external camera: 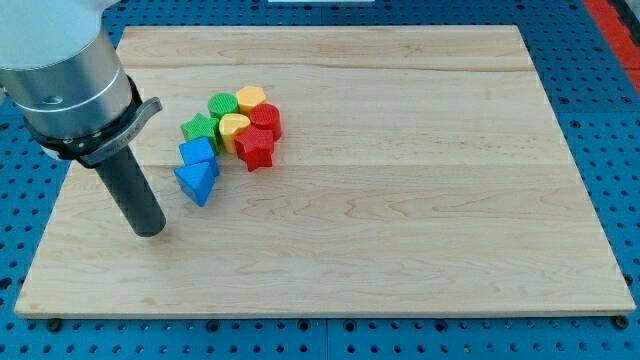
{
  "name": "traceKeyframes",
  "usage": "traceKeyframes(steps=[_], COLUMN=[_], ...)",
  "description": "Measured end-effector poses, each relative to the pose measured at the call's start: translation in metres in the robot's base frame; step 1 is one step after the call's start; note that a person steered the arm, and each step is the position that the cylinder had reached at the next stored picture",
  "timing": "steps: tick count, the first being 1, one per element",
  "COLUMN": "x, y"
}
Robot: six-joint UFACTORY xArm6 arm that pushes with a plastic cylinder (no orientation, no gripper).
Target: Slightly move the blue triangle towards the red star
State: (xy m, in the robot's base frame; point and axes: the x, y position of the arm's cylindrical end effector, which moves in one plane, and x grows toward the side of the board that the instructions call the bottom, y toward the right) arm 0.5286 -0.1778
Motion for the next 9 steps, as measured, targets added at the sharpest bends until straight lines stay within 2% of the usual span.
traceKeyframes(steps=[1,3,5,9], x=[-0.005,-0.022,-0.021,-0.052], y=[0.038,0.039,-0.023,0.016])
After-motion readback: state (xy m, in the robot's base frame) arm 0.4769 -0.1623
